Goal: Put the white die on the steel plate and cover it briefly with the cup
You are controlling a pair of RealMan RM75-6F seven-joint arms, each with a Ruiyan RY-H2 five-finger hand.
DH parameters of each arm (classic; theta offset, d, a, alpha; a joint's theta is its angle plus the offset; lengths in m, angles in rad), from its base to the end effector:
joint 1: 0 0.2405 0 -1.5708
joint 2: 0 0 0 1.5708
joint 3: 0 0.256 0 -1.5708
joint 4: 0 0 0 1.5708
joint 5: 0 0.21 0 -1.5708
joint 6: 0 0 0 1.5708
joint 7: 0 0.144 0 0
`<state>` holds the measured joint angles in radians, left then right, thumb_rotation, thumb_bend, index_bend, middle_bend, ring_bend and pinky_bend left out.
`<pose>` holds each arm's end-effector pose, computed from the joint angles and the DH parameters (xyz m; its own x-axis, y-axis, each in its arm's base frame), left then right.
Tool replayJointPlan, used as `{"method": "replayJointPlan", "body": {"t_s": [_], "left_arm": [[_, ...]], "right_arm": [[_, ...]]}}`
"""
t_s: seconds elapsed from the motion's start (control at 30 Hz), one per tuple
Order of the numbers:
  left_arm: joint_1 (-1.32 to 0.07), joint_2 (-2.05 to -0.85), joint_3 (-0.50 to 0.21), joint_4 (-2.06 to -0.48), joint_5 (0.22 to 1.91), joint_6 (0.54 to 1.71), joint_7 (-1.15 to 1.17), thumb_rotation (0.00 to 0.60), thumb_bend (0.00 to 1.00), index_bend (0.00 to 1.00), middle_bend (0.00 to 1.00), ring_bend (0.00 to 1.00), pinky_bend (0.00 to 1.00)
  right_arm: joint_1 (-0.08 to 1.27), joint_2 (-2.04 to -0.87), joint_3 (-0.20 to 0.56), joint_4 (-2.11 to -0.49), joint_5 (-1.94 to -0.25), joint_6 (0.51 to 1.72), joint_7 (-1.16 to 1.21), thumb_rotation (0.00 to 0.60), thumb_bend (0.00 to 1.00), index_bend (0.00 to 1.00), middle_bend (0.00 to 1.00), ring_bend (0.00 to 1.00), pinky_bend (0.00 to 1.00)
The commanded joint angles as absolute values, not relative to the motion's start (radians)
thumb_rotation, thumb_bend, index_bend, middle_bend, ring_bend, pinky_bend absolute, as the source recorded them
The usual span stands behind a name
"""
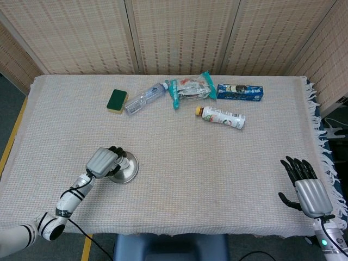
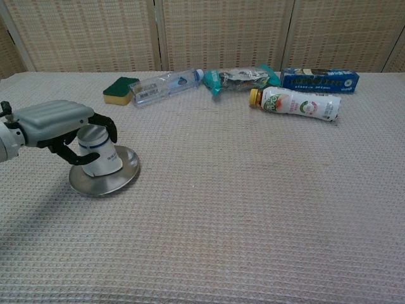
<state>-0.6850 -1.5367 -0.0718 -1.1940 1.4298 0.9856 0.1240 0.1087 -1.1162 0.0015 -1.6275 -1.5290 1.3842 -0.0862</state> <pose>-0.2125 0.3510 -0.0003 0.6084 0.1546 0.7784 0.7388 -0.4684 -0.4844 -0.3098 -0.1764 0.1372 0.4692 -0.1367 0.8724 -0.8831 -0.0705 0.4639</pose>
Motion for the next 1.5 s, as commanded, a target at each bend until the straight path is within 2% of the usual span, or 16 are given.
{"method": "replayJointPlan", "body": {"t_s": [0.03, 0.13, 0.43, 0.6, 0.77, 0.87, 1.13, 1.5], "left_arm": [[-0.684, -1.55, -0.078, -1.177, 1.419, 0.988, 0.137, 0.6, 0.44, 0.36, 0.43, 0.33, 0.62], [-0.68, -1.548, -0.07, -1.185, 1.416, 0.978, 0.123, 0.6, 0.44, 0.36, 0.43, 0.33, 0.62], [-0.679, -1.464, -0.03, -1.345, 1.459, 0.95, 0.025, 0.6, 0.44, 0.36, 0.43, 0.34, 0.64], [-0.674, -1.466, -0.041, -1.331, 1.433, 0.956, 0.082, 0.6, 0.44, 0.36, 0.43, 0.34, 0.65], [-0.661, -1.511, -0.067, -1.244, 1.422, 1.023, 0.172, 0.6, 0.44, 0.36, 0.43, 0.34, 0.62], [-0.655, -1.514, -0.069, -1.243, 1.409, 1.022, 0.172, 0.6, 0.44, 0.36, 0.43, 0.34, 0.61], [-0.649, -1.428, -0.039, -1.382, 1.456, 1.005, 0.046, 0.6, 0.44, 0.36, 0.43, 0.34, 0.61], [-0.554, -1.306, -0.035, -1.44, 1.447, 1.141, 0.076, 0.6, 0.44, 0.36, 0.42, 0.34, 0.61]], "right_arm": [[0.109, -1.116, 0.002, -1.627, -1.529, 1.384, -0.086, 0.535, 0.19, 0.0, 0.0, 0.0, 0.0], [0.109, -1.117, 0.002, -1.626, -1.527, 1.383, -0.088, 0.536, 0.19, 0.0, 0.0, 0.0, 0.0], [0.109, -1.12, 0.003, -1.627, -1.525, 1.383, -0.094, 0.536, 0.19, 0.0, 0.0, 0.0, 0.0], [0.109, -1.121, 0.002, -1.627, -1.525, 1.383, -0.095, 0.533, 0.19, 0.0, 0.0, 0.0, 0.0], [0.109, -1.122, 0.003, -1.627, -1.525, 1.385, -0.097, 0.535, 0.19, 0.0, 0.0, 0.0, 0.0], [0.108, -1.123, 0.004, -1.625, -1.522, 1.385, -0.098, 0.534, 0.19, 0.0, 0.0, 0.0, 0.0], [0.109, -1.123, 0.005, -1.626, -1.519, 1.383, -0.1, 0.535, 0.19, 0.0, 0.0, 0.0, 0.0], [0.108, -1.125, 0.002, -1.627, -1.52, 1.382, -0.104, 0.534, 0.19, 0.0, 0.0, 0.0, 0.0]]}}
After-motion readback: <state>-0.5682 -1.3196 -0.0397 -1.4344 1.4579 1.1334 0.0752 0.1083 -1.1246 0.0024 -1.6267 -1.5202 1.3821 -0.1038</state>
